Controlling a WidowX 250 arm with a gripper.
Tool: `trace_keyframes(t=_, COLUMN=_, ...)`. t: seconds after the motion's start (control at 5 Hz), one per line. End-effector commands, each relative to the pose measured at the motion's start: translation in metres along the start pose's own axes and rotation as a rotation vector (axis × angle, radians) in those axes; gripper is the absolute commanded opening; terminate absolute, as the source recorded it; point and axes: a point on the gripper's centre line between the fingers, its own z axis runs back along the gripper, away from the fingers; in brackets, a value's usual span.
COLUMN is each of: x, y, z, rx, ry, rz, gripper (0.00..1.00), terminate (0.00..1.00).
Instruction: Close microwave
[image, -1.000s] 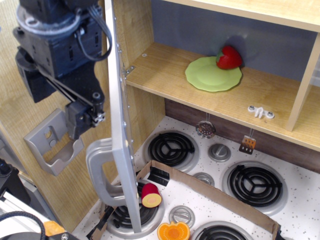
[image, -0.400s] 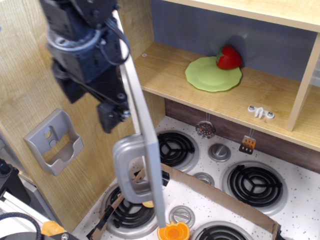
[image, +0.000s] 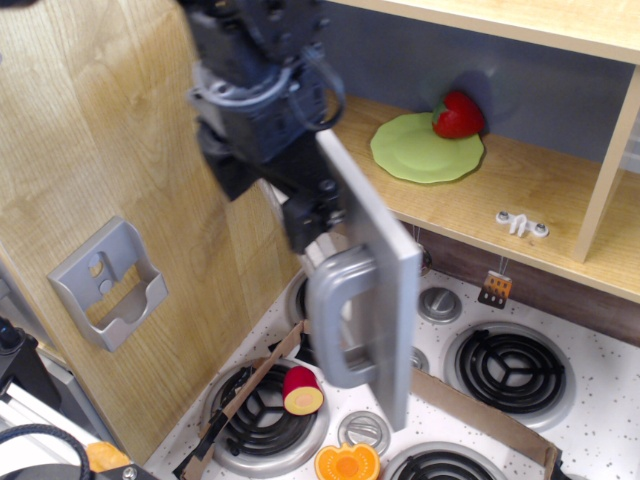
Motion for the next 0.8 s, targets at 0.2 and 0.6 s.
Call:
trace_keyframes(t=0.2, x=0.067, y=-0.036, z=0.000, rx=-0.009, ry=-0.098, rz=-0.033, gripper=1.00, terminate=0.00)
trace_keyframes(t=0.6, x=0.097, y=-0.039, z=-0.004, rx=-0.014, ry=-0.150, rz=-0.079, gripper=1.00, terminate=0.00)
